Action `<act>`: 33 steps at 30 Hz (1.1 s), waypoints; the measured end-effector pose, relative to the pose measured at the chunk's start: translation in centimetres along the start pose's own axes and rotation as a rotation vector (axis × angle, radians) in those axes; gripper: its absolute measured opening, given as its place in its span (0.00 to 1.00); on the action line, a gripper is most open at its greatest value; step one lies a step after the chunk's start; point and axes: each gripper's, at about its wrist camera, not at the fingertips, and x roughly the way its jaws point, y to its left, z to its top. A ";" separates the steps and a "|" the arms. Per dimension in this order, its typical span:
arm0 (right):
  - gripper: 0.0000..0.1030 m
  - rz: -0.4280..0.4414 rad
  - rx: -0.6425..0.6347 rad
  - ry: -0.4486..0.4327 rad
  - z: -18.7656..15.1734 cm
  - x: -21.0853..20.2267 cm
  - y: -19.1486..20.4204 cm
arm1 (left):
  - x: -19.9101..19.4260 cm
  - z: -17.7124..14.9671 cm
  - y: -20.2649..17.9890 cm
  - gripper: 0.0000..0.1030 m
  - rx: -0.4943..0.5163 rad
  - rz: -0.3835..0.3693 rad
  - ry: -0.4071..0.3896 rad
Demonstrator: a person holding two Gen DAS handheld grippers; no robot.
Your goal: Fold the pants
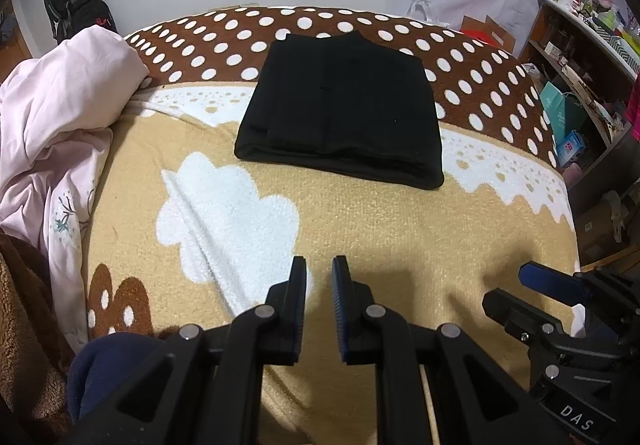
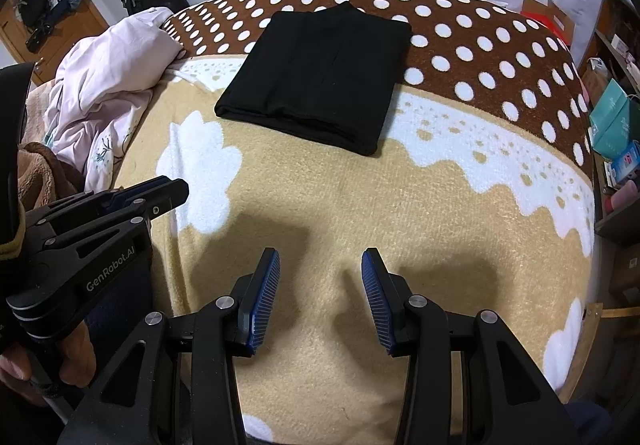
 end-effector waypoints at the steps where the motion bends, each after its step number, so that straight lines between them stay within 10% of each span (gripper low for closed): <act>1: 0.42 0.001 -0.001 0.001 0.0 0.0 0.0 | 0.0 0.0 0.0 0.16 0.000 0.000 0.000; 33: 0.42 0.004 -0.012 0.008 0.0 0.4 0.0 | 0.2 0.0 0.0 0.16 -0.003 0.003 0.004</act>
